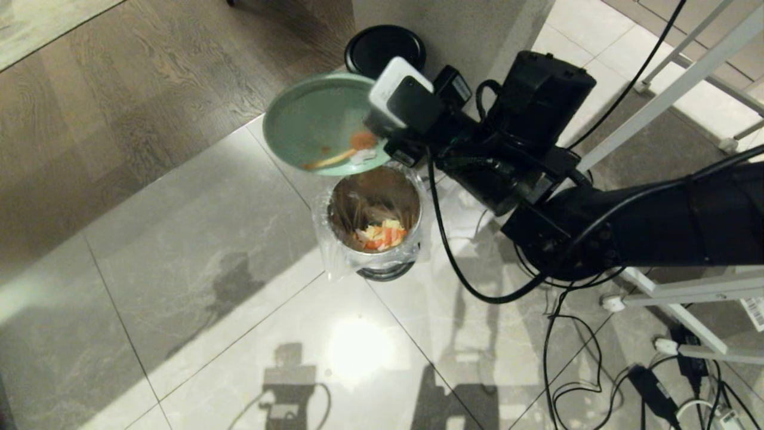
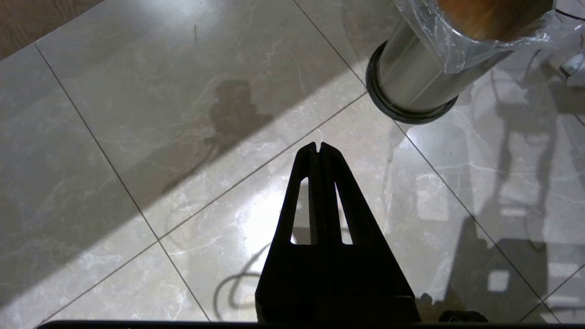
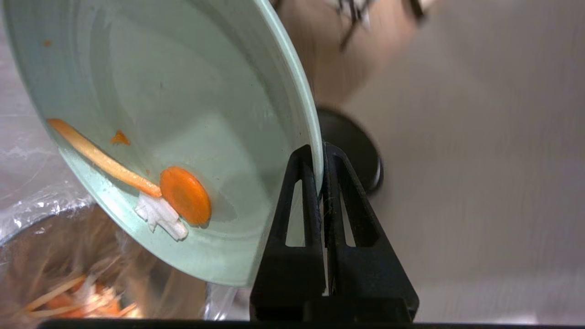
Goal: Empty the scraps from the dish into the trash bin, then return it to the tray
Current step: Pour the leftover food from the plate into the trash can
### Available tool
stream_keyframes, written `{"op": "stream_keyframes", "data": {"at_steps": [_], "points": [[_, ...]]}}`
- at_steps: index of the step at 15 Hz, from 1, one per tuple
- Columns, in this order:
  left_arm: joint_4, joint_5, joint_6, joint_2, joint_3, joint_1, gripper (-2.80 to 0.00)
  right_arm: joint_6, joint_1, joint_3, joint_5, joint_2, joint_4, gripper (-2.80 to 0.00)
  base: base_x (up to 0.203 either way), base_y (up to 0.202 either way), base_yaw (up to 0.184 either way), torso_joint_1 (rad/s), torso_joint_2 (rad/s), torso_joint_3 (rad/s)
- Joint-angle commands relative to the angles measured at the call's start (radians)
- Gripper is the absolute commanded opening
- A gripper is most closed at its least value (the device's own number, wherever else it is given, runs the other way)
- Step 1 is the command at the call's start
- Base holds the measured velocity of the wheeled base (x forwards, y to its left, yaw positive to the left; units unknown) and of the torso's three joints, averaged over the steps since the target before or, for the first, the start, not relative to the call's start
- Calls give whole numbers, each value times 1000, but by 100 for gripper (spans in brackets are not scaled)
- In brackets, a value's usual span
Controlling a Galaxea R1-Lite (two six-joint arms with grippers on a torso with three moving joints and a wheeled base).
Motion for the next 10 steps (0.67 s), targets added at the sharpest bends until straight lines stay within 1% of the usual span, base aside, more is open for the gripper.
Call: {"op": "stream_keyframes", "data": {"at_steps": [1,3,5,10], "points": [[-1,1,-1,1,0,0,-280,-37,0,32,26,-12,-21,-280,0,0,0,0,0,0],[-1,1,-1,1,0,-1,-280,-62,-4,47,52,-20,-29,-280,0,0,0,0,0,0],[-1,1,-1,1,0,0,-280,-84,-16,62,61,-31,-31,-280,0,0,0,0,0,0],[-1,1,-1,1,0,0,-280,-144,-79,91,152,-59,-33,-280,0,0,0,0,0,0]]}}
